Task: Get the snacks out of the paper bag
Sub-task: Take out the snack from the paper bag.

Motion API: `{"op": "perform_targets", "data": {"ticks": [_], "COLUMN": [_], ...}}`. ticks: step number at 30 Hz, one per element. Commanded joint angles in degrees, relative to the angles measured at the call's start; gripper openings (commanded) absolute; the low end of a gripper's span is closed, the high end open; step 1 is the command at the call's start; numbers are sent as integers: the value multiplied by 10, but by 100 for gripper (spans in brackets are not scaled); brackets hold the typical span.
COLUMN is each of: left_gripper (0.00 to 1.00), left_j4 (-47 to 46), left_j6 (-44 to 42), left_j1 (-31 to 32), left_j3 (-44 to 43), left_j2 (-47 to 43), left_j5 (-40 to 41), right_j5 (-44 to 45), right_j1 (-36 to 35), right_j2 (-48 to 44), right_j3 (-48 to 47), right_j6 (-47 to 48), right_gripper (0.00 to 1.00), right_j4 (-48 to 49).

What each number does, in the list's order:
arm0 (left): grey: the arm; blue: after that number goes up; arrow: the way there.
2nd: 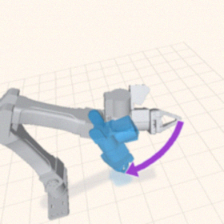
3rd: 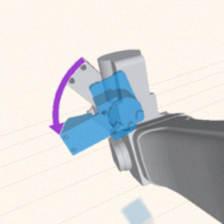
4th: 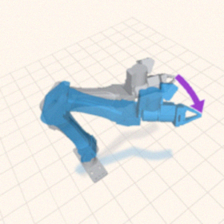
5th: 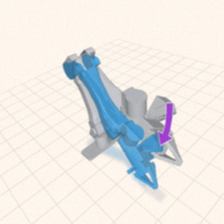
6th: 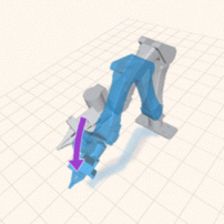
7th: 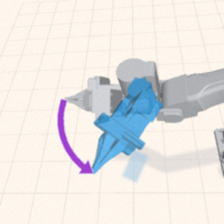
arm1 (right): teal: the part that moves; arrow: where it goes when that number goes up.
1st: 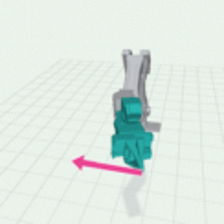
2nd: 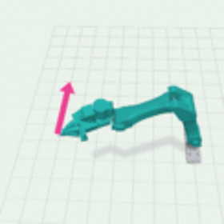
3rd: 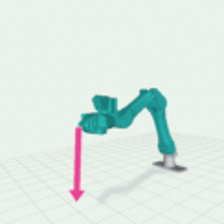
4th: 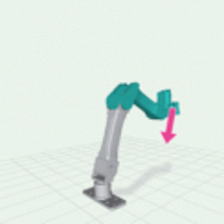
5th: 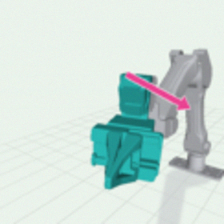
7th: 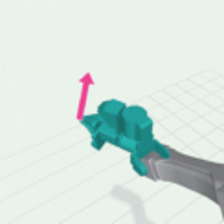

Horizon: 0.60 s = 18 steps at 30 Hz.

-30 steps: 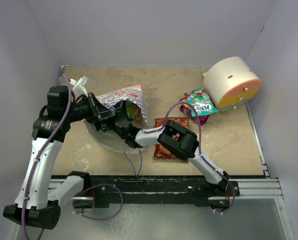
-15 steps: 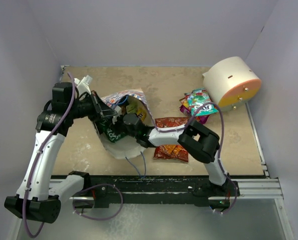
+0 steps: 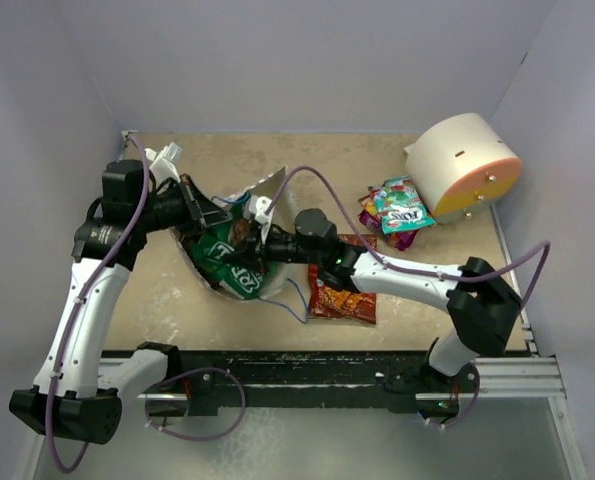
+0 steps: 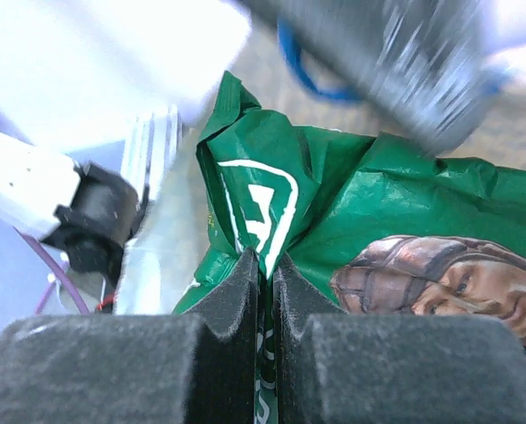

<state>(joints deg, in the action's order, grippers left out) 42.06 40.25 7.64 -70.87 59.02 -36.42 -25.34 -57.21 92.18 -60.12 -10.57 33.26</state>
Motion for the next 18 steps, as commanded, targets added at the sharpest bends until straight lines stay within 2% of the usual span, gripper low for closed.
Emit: {"op": "perform_targets", "data": {"ticks": [1, 5, 13, 18], "left_gripper": [0, 0, 0, 0], "left_j4": [-27, -4, 63, 65], "left_j6": [-18, -44, -103, -106], "left_j1": [-2, -2, -1, -1], "left_j3": [2, -40, -124, -124], "left_j2": [-3, 5, 19, 20], "left_j5": [9, 40, 149, 161], "right_j5": [-15, -26, -180, -187], "right_j1": [23, 24, 25, 25], "right_j2": [-33, -51, -169, -246], "right_j3": [0, -27, -71, -113], "right_j6": [-68, -51, 104, 107], "right_gripper": [0, 0, 0, 0], "right_j4": [112, 84, -162, -245]}}
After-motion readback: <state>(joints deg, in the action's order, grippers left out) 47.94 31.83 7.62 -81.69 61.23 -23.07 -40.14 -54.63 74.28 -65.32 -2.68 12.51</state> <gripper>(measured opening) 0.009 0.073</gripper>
